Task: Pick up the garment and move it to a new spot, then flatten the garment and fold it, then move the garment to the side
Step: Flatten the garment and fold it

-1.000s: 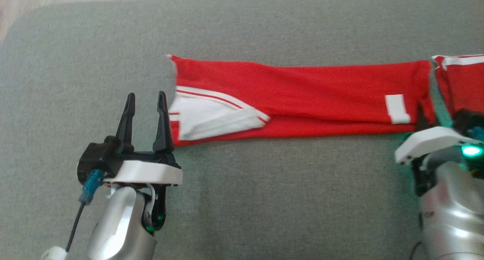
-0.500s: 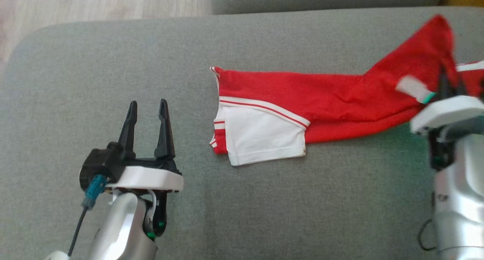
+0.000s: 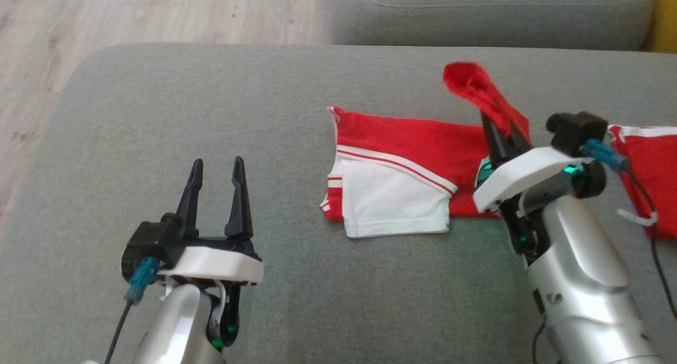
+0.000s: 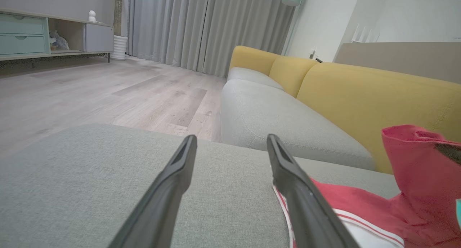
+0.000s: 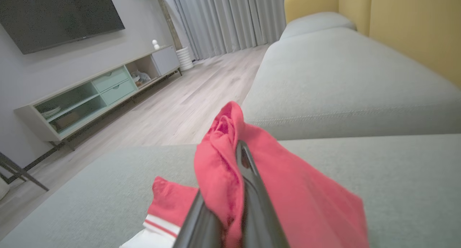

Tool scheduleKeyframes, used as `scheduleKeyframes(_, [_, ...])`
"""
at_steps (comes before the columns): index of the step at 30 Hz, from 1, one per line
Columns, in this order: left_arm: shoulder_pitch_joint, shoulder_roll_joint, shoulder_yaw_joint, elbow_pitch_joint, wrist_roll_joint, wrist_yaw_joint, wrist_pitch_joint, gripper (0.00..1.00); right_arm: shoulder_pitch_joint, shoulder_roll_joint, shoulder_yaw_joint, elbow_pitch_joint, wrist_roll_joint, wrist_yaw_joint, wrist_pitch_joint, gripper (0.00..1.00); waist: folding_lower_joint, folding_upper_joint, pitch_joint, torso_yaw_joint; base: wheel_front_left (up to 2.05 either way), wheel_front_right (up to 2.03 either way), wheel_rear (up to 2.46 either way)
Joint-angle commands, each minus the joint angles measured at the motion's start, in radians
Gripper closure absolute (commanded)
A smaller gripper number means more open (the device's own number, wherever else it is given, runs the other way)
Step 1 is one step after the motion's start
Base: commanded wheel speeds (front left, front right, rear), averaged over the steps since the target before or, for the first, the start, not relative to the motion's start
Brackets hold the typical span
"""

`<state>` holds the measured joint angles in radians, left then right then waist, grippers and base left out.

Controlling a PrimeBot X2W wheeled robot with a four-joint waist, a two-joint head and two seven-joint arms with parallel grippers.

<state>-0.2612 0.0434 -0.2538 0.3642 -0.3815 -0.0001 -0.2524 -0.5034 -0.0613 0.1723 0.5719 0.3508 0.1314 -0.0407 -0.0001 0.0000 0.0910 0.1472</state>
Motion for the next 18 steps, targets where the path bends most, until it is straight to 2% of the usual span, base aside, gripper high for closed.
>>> scheduleKeyframes(1, [-0.028,0.007,0.022,-0.024,0.001,0.001,-0.009,0.0,-0.051,0.011,0.048,-0.003,0.033,-0.001,-0.021,1.0,0.0001,0.0,0.004,0.026,0.0,0.0,0.0])
scheduleKeyframes(11, [-0.045,0.007,-0.006,-0.017,-0.01,0.004,-0.009,0.0,-0.113,0.011,0.218,0.176,0.136,-0.001,-0.071,1.0,0.0001,0.0,0.043,0.109,0.0,0.0,0.0])
scheduleKeyframes(18, [-0.053,0.007,-0.018,-0.02,-0.018,0.009,-0.009,0.0,-0.159,0.011,0.316,0.237,0.203,-0.001,-0.109,1.0,0.0001,0.0,0.069,0.13,0.0,0.0,0.0])
